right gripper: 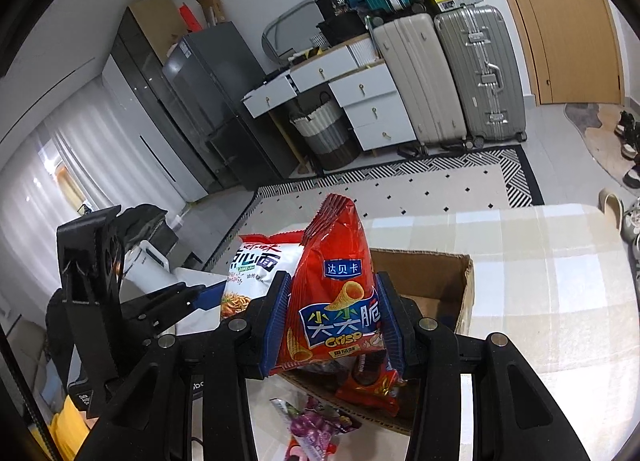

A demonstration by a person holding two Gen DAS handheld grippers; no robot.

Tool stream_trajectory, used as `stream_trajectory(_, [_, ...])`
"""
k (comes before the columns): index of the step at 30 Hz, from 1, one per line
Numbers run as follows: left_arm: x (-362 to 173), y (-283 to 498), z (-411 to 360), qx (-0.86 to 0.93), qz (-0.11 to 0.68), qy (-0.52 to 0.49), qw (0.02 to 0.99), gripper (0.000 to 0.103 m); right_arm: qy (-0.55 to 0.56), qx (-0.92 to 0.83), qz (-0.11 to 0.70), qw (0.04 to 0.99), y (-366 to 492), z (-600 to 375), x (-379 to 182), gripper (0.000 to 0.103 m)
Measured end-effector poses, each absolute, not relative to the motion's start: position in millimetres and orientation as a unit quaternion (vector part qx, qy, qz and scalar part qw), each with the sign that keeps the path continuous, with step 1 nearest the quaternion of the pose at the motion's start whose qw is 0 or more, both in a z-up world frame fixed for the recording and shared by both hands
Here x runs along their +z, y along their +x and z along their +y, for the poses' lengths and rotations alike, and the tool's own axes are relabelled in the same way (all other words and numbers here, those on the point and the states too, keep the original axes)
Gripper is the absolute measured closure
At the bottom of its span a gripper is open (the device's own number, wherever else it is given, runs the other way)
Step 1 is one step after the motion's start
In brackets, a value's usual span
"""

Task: Organize snacks
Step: 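Open left tool to drop the noodle bag into the box while right tool lowers the crisp bag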

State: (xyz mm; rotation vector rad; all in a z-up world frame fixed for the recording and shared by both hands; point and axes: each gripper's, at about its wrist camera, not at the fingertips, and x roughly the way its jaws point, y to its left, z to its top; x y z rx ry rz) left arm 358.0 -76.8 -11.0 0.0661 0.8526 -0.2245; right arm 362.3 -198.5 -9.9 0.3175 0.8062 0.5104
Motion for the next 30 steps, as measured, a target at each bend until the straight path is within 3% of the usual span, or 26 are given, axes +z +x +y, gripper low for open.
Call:
stream_trajectory(15, [-70,431,-92,-0.121,0.452,0.04,0.883,0.056,0.141,0.232,0.421,0.865,378,-196,-46,0.06])
stream_trajectory(30, [-47,401,-77,-0.128,0.43,0.039,0.893,0.046,0.143,0.22,0.427,0.866,375,-194,-45,0.06])
